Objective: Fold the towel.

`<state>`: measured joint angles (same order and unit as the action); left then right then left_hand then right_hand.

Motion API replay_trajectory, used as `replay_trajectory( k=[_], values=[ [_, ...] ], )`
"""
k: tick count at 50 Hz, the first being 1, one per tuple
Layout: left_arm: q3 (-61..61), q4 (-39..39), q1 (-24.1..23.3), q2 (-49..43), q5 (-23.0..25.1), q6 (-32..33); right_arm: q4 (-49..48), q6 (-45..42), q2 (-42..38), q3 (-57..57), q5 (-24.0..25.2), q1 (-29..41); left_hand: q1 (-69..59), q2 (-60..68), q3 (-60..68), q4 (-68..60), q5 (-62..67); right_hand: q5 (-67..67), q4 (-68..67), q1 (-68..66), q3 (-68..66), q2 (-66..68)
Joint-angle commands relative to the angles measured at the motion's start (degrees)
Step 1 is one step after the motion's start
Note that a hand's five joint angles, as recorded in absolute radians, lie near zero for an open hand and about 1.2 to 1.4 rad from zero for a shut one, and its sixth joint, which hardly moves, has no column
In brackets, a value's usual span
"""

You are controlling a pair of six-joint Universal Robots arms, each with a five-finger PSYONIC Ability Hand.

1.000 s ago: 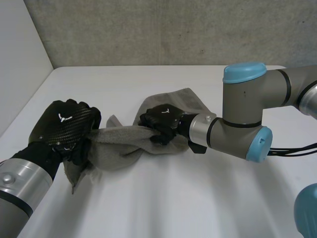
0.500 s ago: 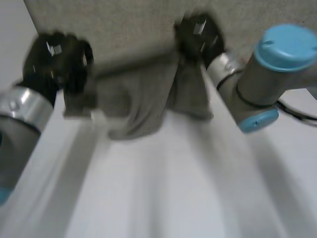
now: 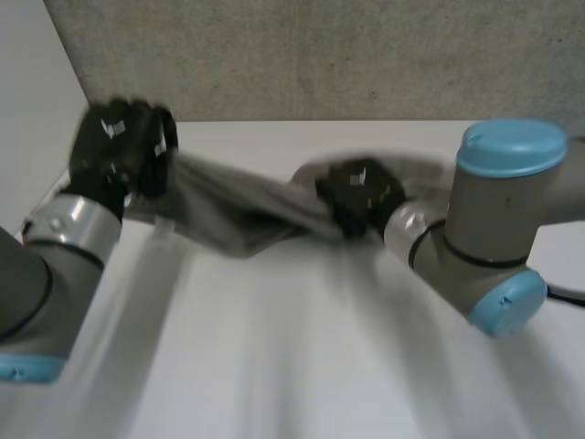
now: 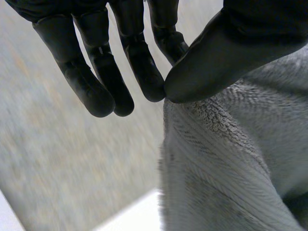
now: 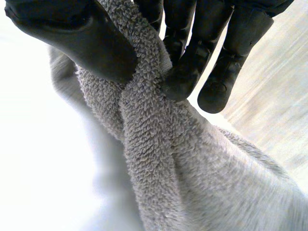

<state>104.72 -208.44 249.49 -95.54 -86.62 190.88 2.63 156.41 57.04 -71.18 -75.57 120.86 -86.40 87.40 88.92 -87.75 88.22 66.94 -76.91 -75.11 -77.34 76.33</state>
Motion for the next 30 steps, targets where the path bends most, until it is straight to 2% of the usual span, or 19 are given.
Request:
replay_trajectory(
  k=[1, 2, 3, 4, 6, 7, 9, 21, 23, 30],
  values=[
    [7.9, 0.5, 1.2, -1.8, 0.0, 9.8, 9.7, -0.5, -2.4, -4.8, 0.2, -0.1, 6.4, -7.4, -8.9, 7.7, -18.2, -21.2, 21.1, 19.3, 21.6, -20.6],
    [7.9, 0.5, 1.2, -1.8, 0.0, 9.8, 9.7, -0.5, -2.4, -4.8, 0.2, -0.1, 6.4, -7.4, -8.9, 7.7, -18.2, -21.3, 21.2, 19.4, 21.7, -20.7],
    [8.5, 0.4, 1.6, -1.8, 0.0, 11.4, 9.5, -0.4, -2.2, -5.4, 0.2, -0.2, 6.4, -7.4, -8.9, 7.7, -18.2, -32.1, 32.1, 30.3, 32.5, -31.5],
    [8.9, 0.2, 2.0, -1.8, 0.0, 12.4, 9.5, -0.4, -2.2, -5.4, 0.2, -0.2, 6.4, -7.4, -8.9, 7.7, -18.2, -32.2, 32.2, 30.4, 32.6, -31.6],
    [8.9, 0.2, 2.1, -1.8, 0.0, 12.8, 8.9, 0.4, -0.6, -5.6, 0.1, -0.2, 6.4, -7.4, -8.9, 7.7, -18.2, -53.8, 53.8, 52.0, 54.2, -53.2],
    [8.9, 0.2, 2.1, -1.8, 0.0, 12.9, 8.9, 0.4, -0.6, -5.6, 0.1, -0.2, 6.4, -7.4, -8.9, 7.7, -18.2, -53.9, 53.9, 52.1, 54.3, -53.3],
    [8.7, 0.2, 2.1, -1.2, 0.0, 12.9, 7.8, 0.9, 2.4, -5.6, -0.1, -0.4, 6.4, -7.4, -8.9, 7.7, -18.2, -63.5, 63.4, 61.6, 63.9, -62.9],
    [9.1, 0.5, 2.0, 5.3, -0.1, 12.9, 5.8, 7.0, 8.4, -5.2, -0.2, -1.9, 6.4, -7.4, -8.9, 7.7, -18.2, -63.8, 63.8, 62.0, 64.2, -63.2],
    [9.1, 0.6, 2.1, 6.8, -0.2, 12.9, 5.8, 6.6, 8.9, -4.8, -0.5, -4.7, 6.4, -7.4, -8.9, 7.7, -18.2, -63.5, 63.5, 61.7, 63.9, -62.9],
    [9.5, 0.7, 2.9, 7.9, -0.2, 12.9, 5.5, 7.1, 9.1, -6.4, -0.9, -7.5, 6.4, -7.4, -8.9, 7.7, -18.2, -62.8, 62.8, 61.0, 63.2, -62.2]
  ],
)
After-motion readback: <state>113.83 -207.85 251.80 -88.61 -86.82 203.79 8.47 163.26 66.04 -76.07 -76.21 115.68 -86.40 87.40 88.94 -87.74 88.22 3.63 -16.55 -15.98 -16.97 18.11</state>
